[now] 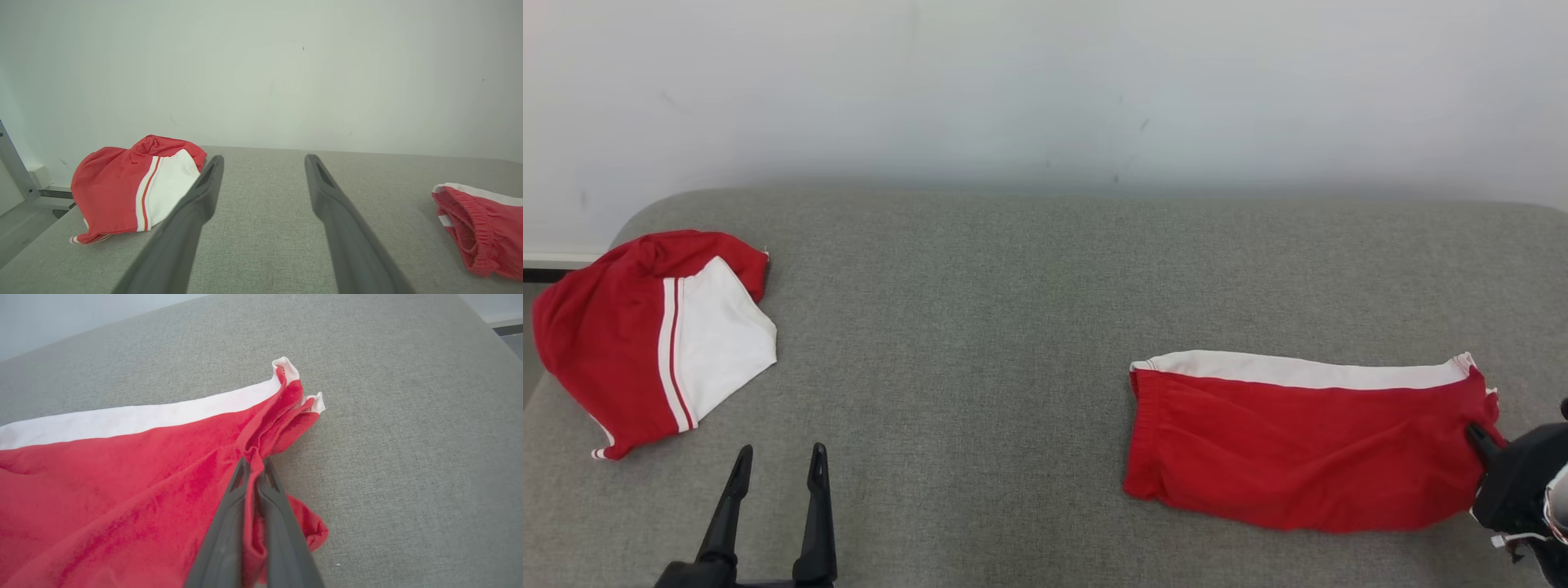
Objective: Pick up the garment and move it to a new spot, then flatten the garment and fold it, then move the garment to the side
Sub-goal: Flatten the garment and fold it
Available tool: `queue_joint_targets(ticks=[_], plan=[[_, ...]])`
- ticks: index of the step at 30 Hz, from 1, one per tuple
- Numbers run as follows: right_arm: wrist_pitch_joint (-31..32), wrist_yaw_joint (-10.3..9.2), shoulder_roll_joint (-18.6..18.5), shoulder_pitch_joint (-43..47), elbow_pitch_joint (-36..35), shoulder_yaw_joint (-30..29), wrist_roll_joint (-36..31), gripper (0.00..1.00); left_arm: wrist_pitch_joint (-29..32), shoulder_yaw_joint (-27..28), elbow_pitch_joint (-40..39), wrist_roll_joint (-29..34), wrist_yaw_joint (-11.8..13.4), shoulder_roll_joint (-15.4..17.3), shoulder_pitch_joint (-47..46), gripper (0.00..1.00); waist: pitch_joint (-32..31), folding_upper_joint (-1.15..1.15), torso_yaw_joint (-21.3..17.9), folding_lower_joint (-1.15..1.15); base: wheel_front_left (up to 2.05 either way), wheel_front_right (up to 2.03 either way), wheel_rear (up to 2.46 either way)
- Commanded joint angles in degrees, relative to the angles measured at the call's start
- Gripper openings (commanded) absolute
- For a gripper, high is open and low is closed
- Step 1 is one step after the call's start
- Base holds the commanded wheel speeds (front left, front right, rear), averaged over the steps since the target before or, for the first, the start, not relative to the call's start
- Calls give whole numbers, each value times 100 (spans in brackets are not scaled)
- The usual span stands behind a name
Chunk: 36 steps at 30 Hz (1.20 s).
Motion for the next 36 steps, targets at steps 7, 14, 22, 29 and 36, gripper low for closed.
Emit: queue_joint_targets(ticks=[7,14,22,29,36], plan=[[125,-13,363,200,-1058,123,81,0,-19,64,-68,10,12,-6,73,100,-33,0,-33,0,0,0,0],[402,-14,858,477,-1956,254,194,0,-19,-14,-83,-26,40,-5,-11,100,3,0,106,0,0,0,0],[605,-14,1479,404,-2355,408,78,0,-19,-35,-7,-94,21,-6,-136,100,82,0,355,0,0,0,0],[702,-14,1835,402,-2368,491,13,0,-19,-143,25,-158,69,-6,-212,100,129,0,581,0,0,0,0],[637,-14,2077,495,-2224,605,-26,0,-19,-233,49,-185,130,-6,-201,100,155,0,680,0,0,0,0]])
